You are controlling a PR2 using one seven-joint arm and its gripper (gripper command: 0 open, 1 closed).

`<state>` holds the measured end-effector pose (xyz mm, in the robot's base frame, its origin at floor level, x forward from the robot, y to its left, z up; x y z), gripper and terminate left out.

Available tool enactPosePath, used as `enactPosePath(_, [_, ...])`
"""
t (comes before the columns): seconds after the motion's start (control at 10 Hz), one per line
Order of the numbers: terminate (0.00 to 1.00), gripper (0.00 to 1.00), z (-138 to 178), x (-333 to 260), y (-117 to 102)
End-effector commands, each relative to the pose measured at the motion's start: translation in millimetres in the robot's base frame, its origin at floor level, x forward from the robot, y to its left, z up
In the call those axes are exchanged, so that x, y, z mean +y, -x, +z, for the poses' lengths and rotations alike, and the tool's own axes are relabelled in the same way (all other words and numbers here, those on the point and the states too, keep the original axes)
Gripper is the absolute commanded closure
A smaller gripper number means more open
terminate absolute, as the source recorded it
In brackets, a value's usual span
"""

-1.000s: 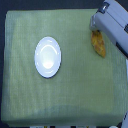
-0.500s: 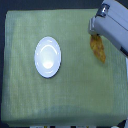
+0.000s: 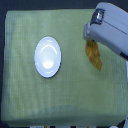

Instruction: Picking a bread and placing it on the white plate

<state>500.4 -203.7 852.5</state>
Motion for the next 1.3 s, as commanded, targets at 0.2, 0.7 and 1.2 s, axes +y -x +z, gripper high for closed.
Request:
enactPosePath(0.2, [0.0, 1.0, -0.7, 159.9, -10.8])
enactPosePath(0.7, [0.0, 1.0, -32.1, 252.3, -7.9])
enactPosePath(1.2, [0.0, 1.0, -52.1, 302.0, -13.6])
